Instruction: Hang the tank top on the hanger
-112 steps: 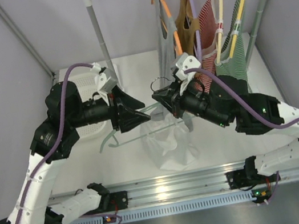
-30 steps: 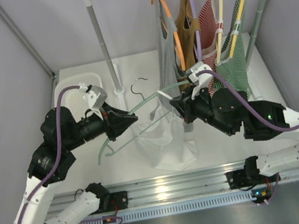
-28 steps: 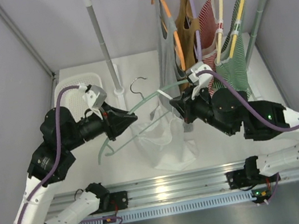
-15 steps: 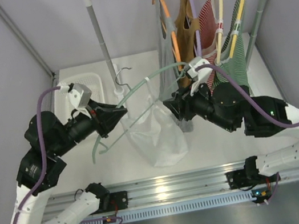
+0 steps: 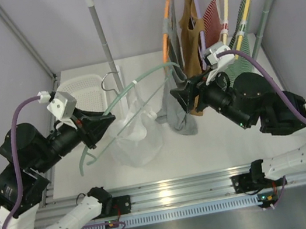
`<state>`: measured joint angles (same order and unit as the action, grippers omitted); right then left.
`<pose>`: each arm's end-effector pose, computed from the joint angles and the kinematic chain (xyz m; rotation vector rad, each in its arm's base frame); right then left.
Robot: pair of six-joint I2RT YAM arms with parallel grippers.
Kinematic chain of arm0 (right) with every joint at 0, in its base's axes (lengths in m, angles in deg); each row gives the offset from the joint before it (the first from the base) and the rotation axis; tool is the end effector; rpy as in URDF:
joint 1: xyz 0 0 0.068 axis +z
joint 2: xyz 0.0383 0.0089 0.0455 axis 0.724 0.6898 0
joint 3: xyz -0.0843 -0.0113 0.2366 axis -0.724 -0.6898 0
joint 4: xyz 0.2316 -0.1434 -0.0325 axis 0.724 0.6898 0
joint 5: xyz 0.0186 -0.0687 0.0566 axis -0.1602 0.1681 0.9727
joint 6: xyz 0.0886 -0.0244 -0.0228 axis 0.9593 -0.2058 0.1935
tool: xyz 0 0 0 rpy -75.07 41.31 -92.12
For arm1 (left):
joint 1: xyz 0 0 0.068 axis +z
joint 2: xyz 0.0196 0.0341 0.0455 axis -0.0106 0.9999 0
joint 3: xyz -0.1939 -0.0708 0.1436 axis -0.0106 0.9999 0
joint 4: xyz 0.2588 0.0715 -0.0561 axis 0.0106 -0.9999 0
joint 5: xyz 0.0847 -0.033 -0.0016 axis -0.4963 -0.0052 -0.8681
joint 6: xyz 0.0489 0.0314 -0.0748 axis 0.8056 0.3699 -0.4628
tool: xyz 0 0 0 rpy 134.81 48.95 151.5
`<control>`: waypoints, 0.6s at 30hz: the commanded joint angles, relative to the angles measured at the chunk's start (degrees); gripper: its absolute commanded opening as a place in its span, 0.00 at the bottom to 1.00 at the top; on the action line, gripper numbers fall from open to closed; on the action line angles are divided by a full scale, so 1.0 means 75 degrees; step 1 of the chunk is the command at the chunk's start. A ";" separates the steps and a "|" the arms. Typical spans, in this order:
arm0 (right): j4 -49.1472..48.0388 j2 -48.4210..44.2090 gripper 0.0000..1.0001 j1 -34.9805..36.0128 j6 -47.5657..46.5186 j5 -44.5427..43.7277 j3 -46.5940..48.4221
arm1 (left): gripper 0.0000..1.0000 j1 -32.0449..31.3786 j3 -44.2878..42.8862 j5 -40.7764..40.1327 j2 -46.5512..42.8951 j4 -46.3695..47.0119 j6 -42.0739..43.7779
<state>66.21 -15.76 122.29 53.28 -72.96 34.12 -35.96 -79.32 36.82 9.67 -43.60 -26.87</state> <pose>0.1118 0.2217 0.5012 -0.3597 1.6083 0.6407 0.1099 -0.1063 0.5014 0.6227 1.5733 -0.7811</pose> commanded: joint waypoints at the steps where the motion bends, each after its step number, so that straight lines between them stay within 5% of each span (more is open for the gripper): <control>1: -0.0069 -0.0186 0.57 -0.0030 -0.0209 -0.0486 0.0202 | 0.00 0.0003 -0.0265 0.0539 0.0160 -0.0290 0.0137; 8: -0.0046 -0.0408 0.57 -0.0042 -0.0244 -0.0755 0.0037 | 0.00 0.0003 -0.0018 0.0657 0.0101 -0.0582 0.0067; 18: 0.0083 -0.0772 0.57 -0.0053 -0.0174 -0.0979 -0.0220 | 0.00 -0.0009 0.0567 -0.1135 0.0055 -0.1076 -0.0167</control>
<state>66.47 -20.75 122.24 52.32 -78.89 32.77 -35.96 -76.52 34.05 10.57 -52.76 -26.76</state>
